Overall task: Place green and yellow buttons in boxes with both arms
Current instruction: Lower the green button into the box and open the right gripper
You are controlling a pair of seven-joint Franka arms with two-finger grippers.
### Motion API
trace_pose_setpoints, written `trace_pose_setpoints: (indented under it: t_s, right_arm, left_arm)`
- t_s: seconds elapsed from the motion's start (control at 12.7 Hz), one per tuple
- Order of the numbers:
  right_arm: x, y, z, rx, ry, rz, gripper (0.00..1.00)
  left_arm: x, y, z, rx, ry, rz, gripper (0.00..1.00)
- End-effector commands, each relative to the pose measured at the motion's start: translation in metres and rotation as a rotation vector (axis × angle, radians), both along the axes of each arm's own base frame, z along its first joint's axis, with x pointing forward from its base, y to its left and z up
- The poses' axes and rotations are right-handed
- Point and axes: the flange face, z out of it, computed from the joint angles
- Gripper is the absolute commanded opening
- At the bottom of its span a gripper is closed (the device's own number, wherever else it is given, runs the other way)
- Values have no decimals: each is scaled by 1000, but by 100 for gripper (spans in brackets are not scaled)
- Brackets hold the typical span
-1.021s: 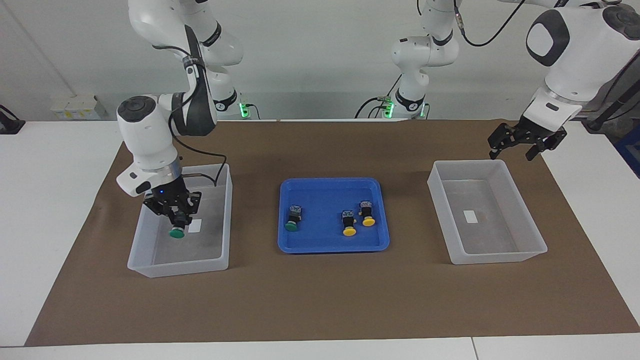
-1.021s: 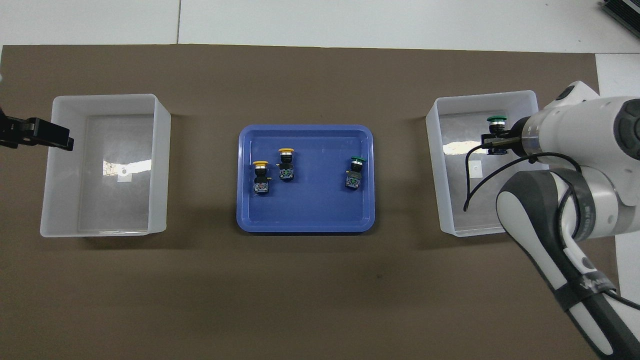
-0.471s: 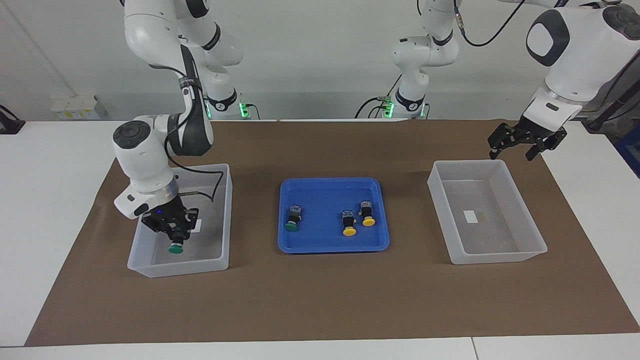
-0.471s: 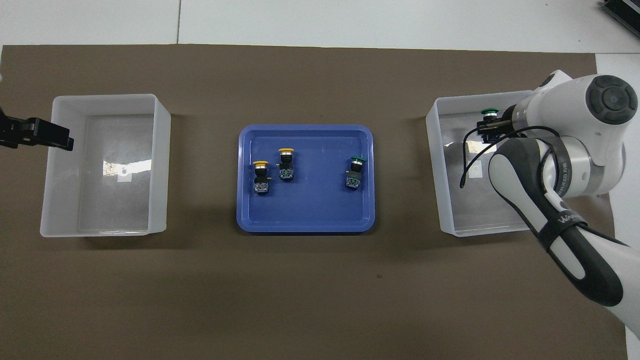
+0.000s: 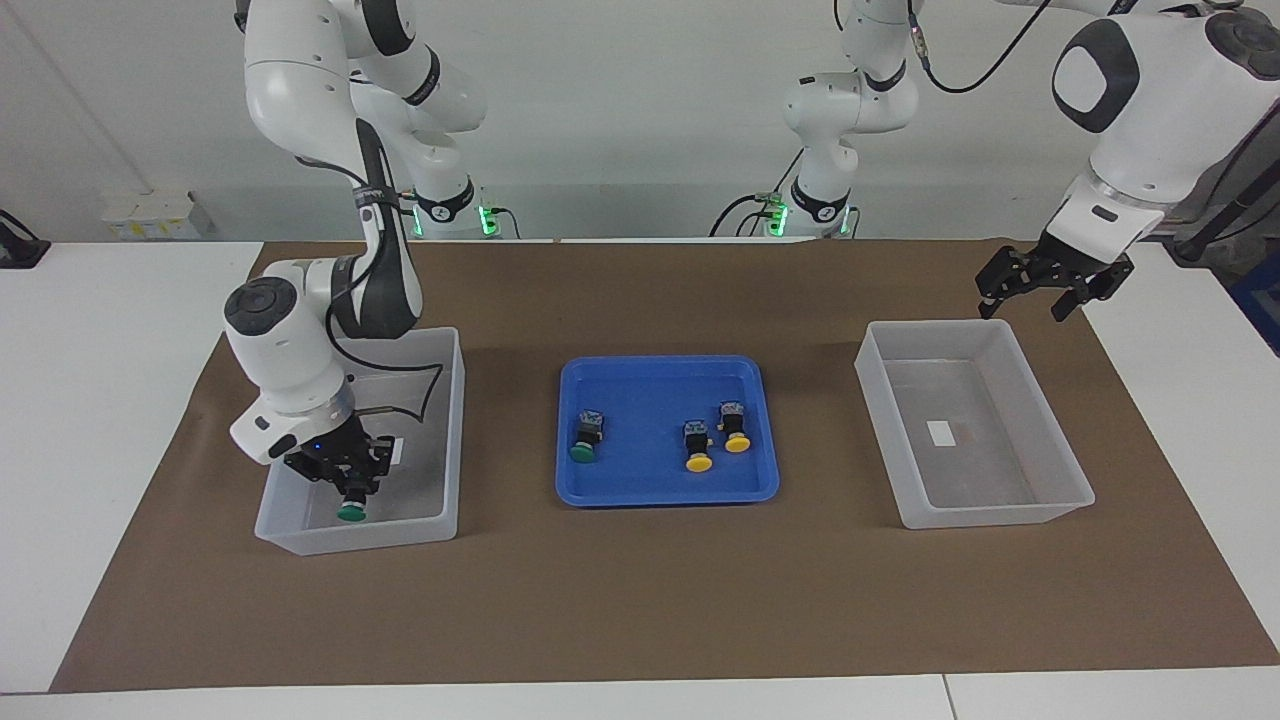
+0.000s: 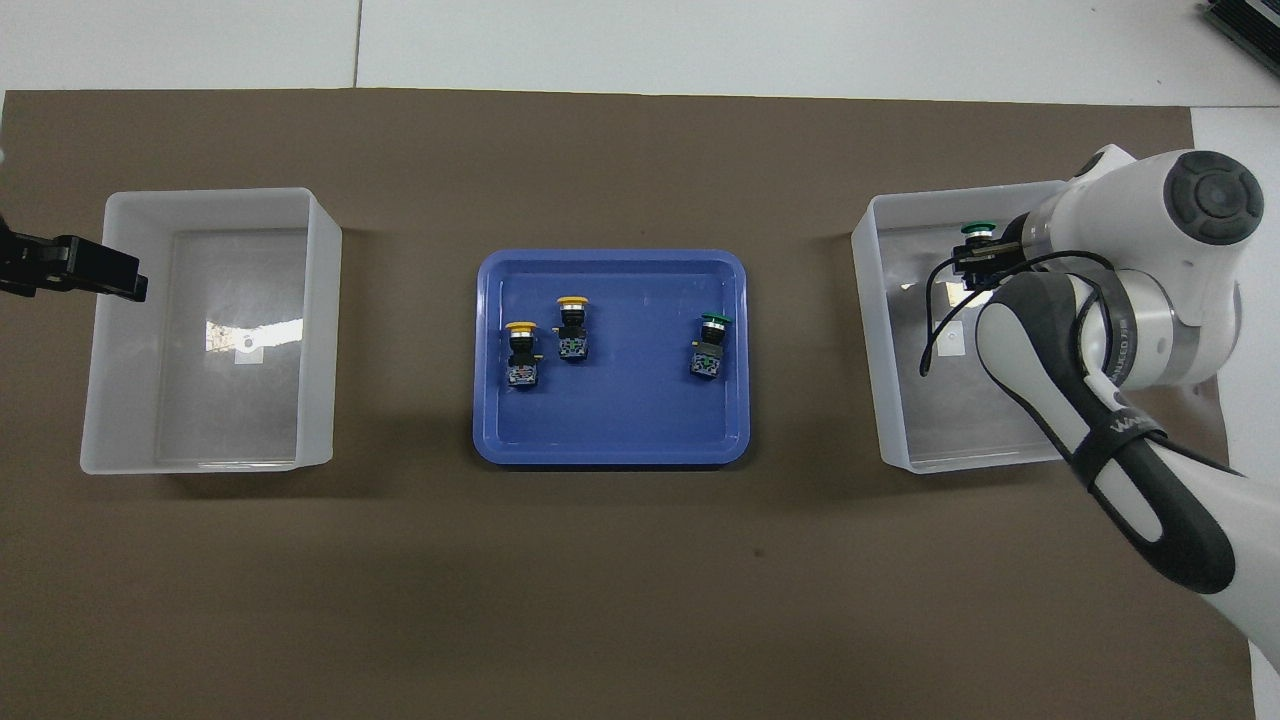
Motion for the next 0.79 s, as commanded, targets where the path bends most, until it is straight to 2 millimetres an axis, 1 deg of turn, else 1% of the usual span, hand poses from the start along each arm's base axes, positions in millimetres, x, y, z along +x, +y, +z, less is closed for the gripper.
trace_pose_setpoints:
  t_s: [0.0, 0.08, 0.16, 0.24, 0.31, 0.39, 0.47, 0.55, 0.71]
  right_arm:
    - [12, -1, -8, 9, -29, 21, 10]
    - [12, 0, -8, 10, -29, 20, 72]
    - [11, 4, -10, 17, -31, 6, 100]
    - [11, 3, -8, 17, -39, -4, 100]
    - [9, 5, -2, 15, -40, 1, 100]
    - [6, 7, 13, 11, -45, 4, 100]
    - [-2, 8, 30, 6, -35, 5, 100]
    - [-8, 13, 50, 1, -20, 9, 100]
    - [-22, 41, 91, 1, -5, 30, 100]
  left_arm:
    - [-8, 0, 1, 13, -6, -5, 100]
    - [-8, 0, 1, 12, -6, -5, 100]
    - [-8, 0, 1, 13, -6, -5, 100]
    - [-8, 0, 1, 13, -6, -5, 100]
    - [-8, 0, 1, 13, -6, -5, 100]
    - [-8, 0, 1, 12, -6, -5, 100]
    - [-8, 0, 1, 13, -6, -5, 100]
    - [-8, 0, 2, 12, -8, -5, 100]
    - [-8, 0, 2, 13, -8, -5, 100]
